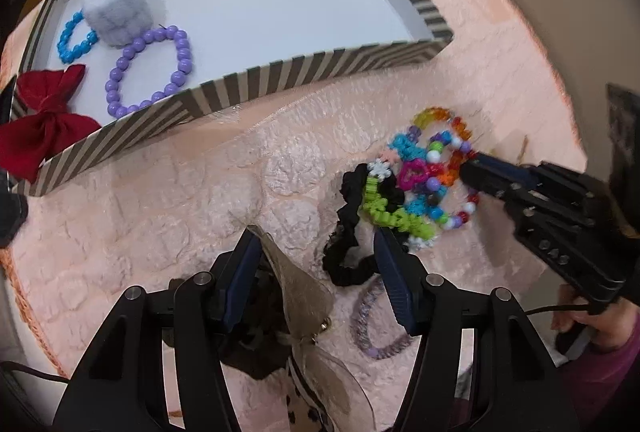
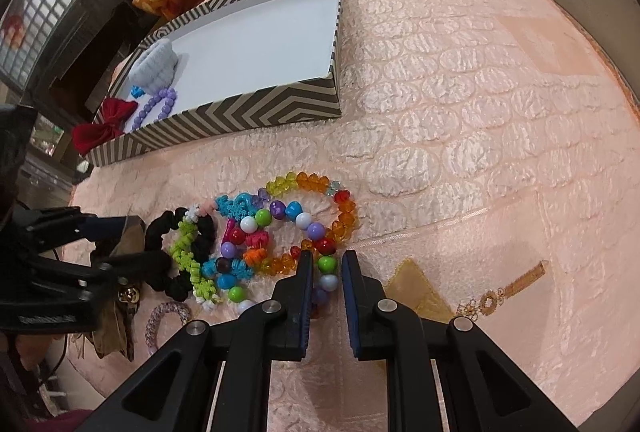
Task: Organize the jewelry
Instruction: 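Grasp the black scrunchie with the left tool while the right tool grasps the multicolour bead bracelet, then carry the black scrunchie and bead bracelet into the tray and open both tools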
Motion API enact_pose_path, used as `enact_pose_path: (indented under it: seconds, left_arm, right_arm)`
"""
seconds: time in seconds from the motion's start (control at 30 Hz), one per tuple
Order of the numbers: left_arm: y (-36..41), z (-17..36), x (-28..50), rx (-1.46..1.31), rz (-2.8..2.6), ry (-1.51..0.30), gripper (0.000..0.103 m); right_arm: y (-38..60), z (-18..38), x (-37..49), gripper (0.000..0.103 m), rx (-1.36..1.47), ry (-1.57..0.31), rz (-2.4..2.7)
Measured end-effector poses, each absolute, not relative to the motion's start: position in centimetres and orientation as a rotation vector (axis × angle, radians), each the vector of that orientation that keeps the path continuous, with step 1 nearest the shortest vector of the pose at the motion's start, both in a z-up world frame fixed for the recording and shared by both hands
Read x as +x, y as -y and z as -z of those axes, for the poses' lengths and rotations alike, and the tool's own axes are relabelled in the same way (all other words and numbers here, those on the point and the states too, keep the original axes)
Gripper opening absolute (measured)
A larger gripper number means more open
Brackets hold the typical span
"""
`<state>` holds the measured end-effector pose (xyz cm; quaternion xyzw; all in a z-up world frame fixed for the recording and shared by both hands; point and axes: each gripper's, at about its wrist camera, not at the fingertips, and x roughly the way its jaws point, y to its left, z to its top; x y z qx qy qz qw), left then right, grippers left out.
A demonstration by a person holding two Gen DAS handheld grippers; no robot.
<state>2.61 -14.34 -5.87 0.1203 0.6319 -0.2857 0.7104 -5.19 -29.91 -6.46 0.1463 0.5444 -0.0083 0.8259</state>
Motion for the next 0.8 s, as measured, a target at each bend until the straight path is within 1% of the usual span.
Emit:
enact_pose_path:
  seconds: [0.07,0.13,0.23,0.37,0.8]
  left_arm:
    - [14.7,6.3,2.7,0.285,0.619,-1.401,0.052]
    - [14.8,6.1,2.8,0.297,0.611,-1.381,0.016]
    - [14.2,5.7,3.0,0.257,0.619,-1.387,0.007]
    - [12.8,3.8,3.2,0.218,0.621,-1.34,0.005]
    - [10.4,-3.0,3.8,0.121,0.612,-1.198,0.005]
  right_arm:
    - [29.8,6.3,-5.3,0.009,0.32,-1.151,0.014]
    - [29.5,5.8,-5.4,0.009,0.312,-1.14,0.008]
    - [28.9,4.3,-5.7,0.009,0.299,-1.107,-0.007]
    - [28.5,1.9,-5.8,0.009,0.285,-1.064,-0.027]
    - [27.3,-4.3,-4.9,0.009,0.231,-0.959,-0.088]
